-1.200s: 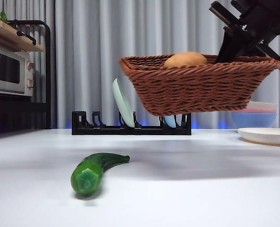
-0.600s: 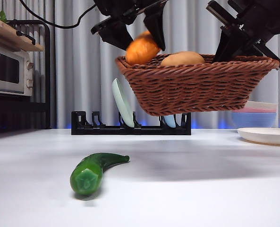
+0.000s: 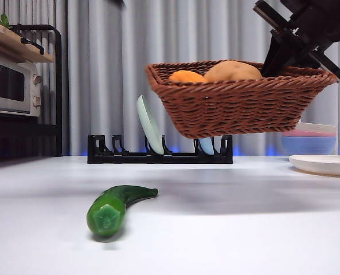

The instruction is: Pick up the basket,pick up the corn from the table,pick up the potato from the table,pick up the cucumber from the table,put all items into the basket

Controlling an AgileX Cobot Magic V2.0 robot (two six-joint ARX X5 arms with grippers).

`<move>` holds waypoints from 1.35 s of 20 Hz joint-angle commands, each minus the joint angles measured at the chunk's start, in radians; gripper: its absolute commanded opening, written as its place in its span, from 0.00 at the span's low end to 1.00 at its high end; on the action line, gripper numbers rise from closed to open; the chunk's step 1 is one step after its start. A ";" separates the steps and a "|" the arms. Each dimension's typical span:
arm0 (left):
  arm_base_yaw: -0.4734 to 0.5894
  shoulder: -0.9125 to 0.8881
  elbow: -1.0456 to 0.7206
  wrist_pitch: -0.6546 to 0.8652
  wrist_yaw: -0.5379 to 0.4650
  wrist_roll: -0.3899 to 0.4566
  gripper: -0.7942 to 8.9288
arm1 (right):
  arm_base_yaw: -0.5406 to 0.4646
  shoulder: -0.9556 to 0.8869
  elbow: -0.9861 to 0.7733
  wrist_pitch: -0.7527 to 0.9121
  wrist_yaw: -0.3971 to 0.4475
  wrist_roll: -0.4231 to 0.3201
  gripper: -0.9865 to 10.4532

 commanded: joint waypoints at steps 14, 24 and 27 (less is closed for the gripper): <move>-0.277 -0.186 -0.718 0.216 -0.266 -0.346 0.63 | -0.060 0.007 0.007 0.030 -0.019 0.032 0.08; -0.103 0.125 -0.799 0.528 -0.113 -0.325 0.63 | -0.060 0.007 0.007 0.028 -0.019 0.032 0.08; -0.108 0.165 -0.799 0.534 -0.137 -0.262 0.30 | -0.060 0.007 0.007 0.028 -0.018 0.032 0.08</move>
